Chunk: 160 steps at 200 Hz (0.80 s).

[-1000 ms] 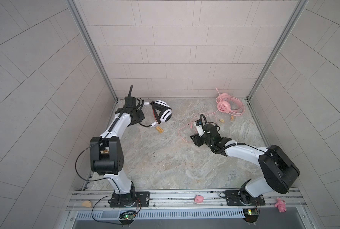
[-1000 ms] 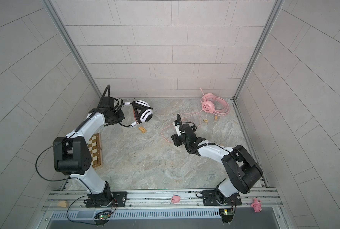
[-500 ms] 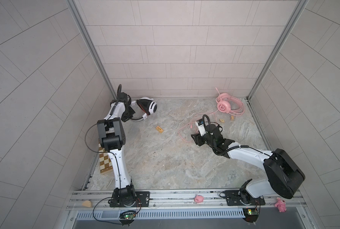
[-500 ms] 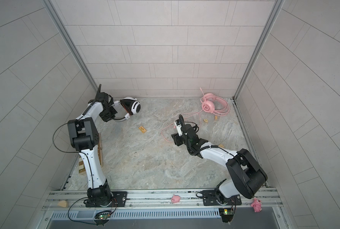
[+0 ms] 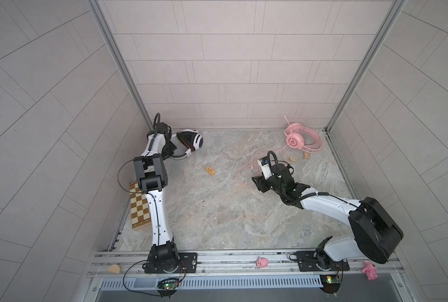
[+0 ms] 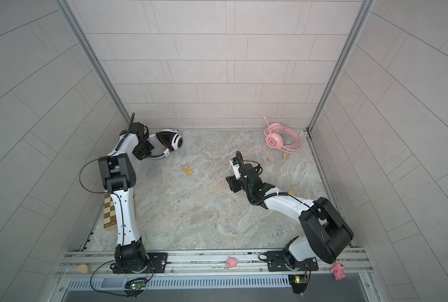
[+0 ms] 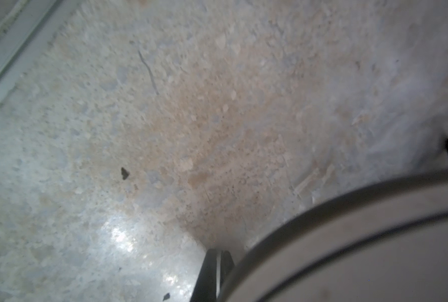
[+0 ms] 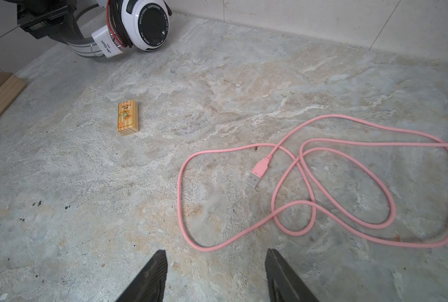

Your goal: Wrap the headphones

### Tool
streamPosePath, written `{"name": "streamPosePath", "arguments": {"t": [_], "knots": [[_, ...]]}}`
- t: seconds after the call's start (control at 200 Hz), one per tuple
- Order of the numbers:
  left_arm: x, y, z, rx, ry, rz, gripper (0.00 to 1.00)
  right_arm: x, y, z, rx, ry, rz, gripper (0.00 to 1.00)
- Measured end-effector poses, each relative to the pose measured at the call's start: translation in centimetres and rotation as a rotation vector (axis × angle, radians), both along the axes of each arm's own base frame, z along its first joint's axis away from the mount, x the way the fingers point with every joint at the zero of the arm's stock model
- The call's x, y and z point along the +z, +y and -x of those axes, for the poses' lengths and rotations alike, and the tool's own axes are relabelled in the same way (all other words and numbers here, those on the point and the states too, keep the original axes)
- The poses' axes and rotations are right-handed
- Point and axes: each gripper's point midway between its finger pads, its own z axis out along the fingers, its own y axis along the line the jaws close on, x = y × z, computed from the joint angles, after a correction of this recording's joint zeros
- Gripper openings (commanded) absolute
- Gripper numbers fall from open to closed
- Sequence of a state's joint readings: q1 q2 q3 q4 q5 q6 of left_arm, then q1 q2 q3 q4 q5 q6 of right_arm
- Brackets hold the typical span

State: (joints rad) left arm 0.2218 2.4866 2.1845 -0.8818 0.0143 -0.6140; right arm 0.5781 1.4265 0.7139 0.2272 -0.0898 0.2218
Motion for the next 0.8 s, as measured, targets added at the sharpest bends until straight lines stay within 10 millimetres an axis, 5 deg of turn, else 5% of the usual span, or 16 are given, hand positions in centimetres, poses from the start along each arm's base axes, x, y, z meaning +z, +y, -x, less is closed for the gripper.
{"name": "streamPosePath", "arguments": {"t": [0.43,0.475,0.535,0.555,0.686,0.801], "knots": [[0.2,0.8,0.1,-0.01,-0.009,0.027,0.39,0.0,0.1,-0.1,0.0,0.001,0.001,0.61],[0.2,0.9,0.5,-0.016,0.001,0.024,0.52,0.0,0.1,-0.1,0.001,0.001,0.001,0.61],[0.4,0.9,1.3,-0.032,0.018,0.023,0.55,0.0,0.1,-0.1,0.001,0.001,0.001,0.61],[0.5,0.9,1.6,-0.035,0.023,0.024,0.74,0.0,0.1,-0.1,0.001,0.002,0.001,0.61],[3.0,0.7,3.1,-0.07,0.038,0.005,0.79,-0.1,0.0,0.0,0.0,0.007,0.005,0.61],[7.7,0.6,4.4,-0.115,-0.002,-0.048,0.79,-0.2,0.0,0.0,0.0,0.01,0.007,0.61]]}}
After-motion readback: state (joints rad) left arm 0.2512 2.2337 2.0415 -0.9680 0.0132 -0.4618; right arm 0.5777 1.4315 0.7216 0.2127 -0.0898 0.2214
